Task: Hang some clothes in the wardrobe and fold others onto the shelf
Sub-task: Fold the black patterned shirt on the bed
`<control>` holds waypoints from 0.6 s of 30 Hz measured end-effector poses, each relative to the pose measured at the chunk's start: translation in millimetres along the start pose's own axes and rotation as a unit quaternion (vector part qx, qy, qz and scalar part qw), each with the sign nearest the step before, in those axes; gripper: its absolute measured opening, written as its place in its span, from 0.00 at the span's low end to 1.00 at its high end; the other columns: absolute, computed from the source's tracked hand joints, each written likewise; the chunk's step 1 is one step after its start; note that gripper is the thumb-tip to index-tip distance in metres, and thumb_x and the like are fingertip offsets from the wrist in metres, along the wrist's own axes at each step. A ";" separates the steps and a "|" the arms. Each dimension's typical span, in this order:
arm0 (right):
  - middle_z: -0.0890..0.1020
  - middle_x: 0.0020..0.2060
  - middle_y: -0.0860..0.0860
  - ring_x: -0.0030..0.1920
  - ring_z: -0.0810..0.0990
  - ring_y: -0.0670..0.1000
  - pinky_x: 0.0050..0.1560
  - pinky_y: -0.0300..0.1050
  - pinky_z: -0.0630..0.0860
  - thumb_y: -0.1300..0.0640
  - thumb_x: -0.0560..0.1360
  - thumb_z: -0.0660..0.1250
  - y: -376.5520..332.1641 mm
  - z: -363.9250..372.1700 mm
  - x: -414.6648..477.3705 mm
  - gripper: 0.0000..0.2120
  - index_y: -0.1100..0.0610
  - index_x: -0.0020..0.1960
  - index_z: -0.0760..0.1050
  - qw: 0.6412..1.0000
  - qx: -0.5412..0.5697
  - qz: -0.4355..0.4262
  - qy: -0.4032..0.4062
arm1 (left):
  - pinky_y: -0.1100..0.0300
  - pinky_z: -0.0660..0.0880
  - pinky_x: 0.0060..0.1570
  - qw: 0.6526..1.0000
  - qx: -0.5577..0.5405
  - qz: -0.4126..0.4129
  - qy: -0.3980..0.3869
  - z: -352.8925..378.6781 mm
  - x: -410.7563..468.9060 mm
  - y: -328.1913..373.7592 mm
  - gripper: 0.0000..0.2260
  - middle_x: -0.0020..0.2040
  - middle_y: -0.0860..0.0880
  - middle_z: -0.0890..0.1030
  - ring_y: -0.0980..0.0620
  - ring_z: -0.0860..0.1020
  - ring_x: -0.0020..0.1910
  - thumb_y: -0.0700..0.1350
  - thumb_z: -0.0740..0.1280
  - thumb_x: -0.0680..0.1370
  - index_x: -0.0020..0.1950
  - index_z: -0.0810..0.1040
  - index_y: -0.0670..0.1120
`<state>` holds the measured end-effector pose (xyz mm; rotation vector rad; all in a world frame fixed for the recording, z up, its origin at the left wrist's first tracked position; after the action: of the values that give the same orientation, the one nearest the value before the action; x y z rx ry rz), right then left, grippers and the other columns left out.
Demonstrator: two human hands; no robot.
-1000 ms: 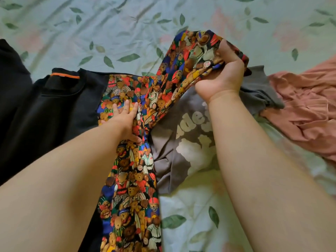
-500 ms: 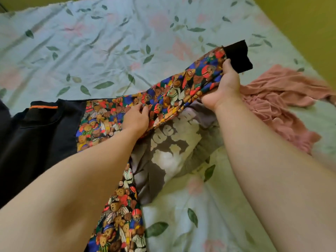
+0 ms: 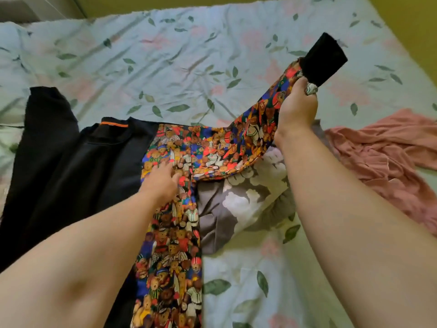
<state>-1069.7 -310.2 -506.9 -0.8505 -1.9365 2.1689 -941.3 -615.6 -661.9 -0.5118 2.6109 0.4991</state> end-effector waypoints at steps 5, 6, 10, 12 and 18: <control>0.79 0.50 0.48 0.49 0.76 0.48 0.51 0.42 0.70 0.46 0.85 0.52 -22.4 73.3 -64.8 0.21 0.58 0.68 0.72 0.992 -0.061 -0.079 -0.076 | 0.42 0.60 0.74 0.991 0.071 -0.107 -0.033 -16.2 -36.3 -105.3 0.28 0.80 0.47 0.57 0.43 0.54 0.79 0.57 0.57 0.83 0.80 0.56 0.49; 0.78 0.47 0.47 0.46 0.76 0.47 0.47 0.41 0.69 0.46 0.85 0.52 -23.6 91.5 -79.9 0.21 0.58 0.67 0.73 0.988 -0.075 -0.092 -0.097 | 0.42 0.60 0.74 0.989 0.069 -0.125 -0.039 -17.4 -42.1 -123.5 0.29 0.80 0.47 0.56 0.44 0.54 0.79 0.57 0.57 0.83 0.81 0.55 0.49; 0.76 0.47 0.47 0.47 0.75 0.51 0.46 0.46 0.67 0.45 0.85 0.51 -6.7 168.1 -142.5 0.17 0.54 0.63 0.73 0.964 -0.147 -0.130 -0.180 | 0.41 0.60 0.74 0.984 0.042 -0.167 -0.044 -24.1 -62.9 -186.7 0.29 0.81 0.48 0.54 0.45 0.52 0.79 0.57 0.57 0.83 0.81 0.53 0.49; 0.74 0.50 0.49 0.49 0.72 0.52 0.47 0.44 0.63 0.46 0.85 0.51 13.6 205.7 -174.4 0.20 0.56 0.68 0.70 0.954 -0.172 -0.133 -0.205 | 0.42 0.59 0.74 0.984 0.045 -0.170 -0.042 -30.2 -71.8 -215.1 0.29 0.81 0.48 0.52 0.45 0.51 0.80 0.56 0.56 0.83 0.81 0.52 0.50; 0.78 0.60 0.55 0.60 0.76 0.56 0.52 0.43 0.67 0.46 0.85 0.52 105.7 302.2 -269.1 0.19 0.56 0.69 0.67 0.922 -0.227 -0.145 -0.276 | 0.42 0.54 0.77 0.981 0.107 -0.145 -0.073 -41.1 -98.6 -310.9 0.31 0.82 0.51 0.45 0.46 0.44 0.80 0.56 0.58 0.83 0.82 0.48 0.53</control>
<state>-958.0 -713.2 -509.6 0.0625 -2.6831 1.9399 -740.2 -875.7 -661.4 -0.7362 2.3600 0.1519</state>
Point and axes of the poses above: each hand's wrist, its own x-axis towards the middle knuckle, its own z-axis out of the palm, y = z × x, the point moved 6 cm from there along x, towards the middle knuckle
